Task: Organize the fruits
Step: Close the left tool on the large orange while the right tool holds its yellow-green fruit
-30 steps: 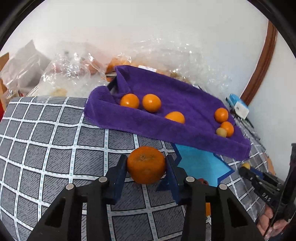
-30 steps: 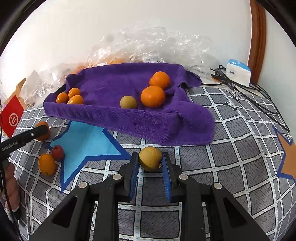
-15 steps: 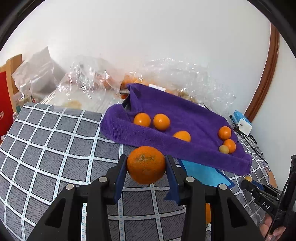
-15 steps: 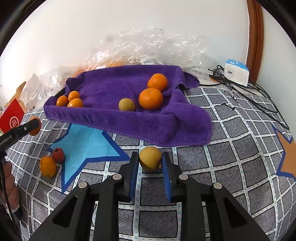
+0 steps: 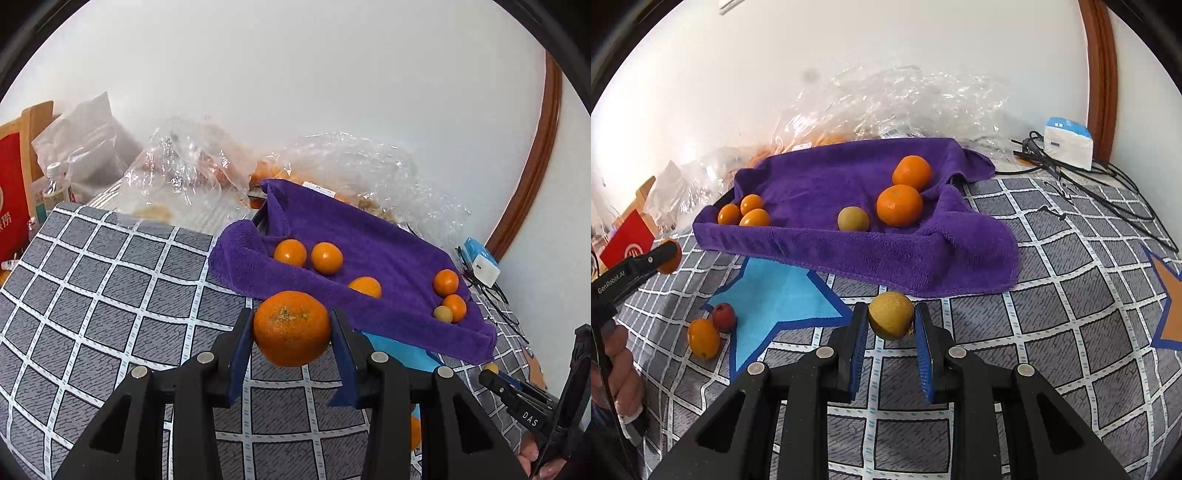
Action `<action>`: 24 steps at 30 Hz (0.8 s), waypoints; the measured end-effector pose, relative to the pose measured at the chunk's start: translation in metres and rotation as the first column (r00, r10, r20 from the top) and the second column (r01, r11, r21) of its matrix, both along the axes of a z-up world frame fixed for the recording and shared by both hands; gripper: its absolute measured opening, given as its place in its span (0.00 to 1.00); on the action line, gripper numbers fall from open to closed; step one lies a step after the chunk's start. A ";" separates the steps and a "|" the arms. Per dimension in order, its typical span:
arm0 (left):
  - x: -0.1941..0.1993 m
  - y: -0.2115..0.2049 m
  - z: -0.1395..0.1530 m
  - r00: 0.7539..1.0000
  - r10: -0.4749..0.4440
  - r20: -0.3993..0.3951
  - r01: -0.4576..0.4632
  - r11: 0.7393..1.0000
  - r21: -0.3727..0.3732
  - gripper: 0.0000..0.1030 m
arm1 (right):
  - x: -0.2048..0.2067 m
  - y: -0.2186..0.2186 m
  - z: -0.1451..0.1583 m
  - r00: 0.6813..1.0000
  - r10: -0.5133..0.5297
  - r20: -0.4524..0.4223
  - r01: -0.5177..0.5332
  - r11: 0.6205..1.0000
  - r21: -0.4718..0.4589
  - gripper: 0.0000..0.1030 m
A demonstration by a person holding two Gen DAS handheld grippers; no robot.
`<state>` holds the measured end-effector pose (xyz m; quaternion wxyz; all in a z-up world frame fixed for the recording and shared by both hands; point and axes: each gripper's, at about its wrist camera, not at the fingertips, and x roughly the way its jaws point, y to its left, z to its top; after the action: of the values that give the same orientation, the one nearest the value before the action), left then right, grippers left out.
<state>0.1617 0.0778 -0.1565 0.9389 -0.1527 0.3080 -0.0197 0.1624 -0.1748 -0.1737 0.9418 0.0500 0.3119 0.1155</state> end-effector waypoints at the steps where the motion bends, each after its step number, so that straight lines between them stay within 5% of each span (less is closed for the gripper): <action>1: 0.000 0.000 0.000 1.000 0.004 0.000 -0.004 1.000 0.001 0.38 | 0.000 -0.001 0.000 1.000 0.003 0.001 -0.003 1.000 0.008 0.24; 12: 0.000 0.006 0.001 0.999 0.039 -0.002 -0.039 0.999 0.010 0.38 | -0.002 -0.004 0.004 1.000 -0.010 0.006 0.010 1.000 0.025 0.24; 24: 0.001 0.012 0.006 0.999 0.043 0.009 -0.043 0.999 -0.030 0.38 | -0.015 -0.004 0.049 0.997 -0.004 0.081 0.003 1.000 0.016 0.24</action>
<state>0.1624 0.0894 -0.1502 0.9382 -0.1733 0.2996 -0.0050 0.1474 -0.1792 -0.1243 0.9535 0.0532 0.2722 0.1182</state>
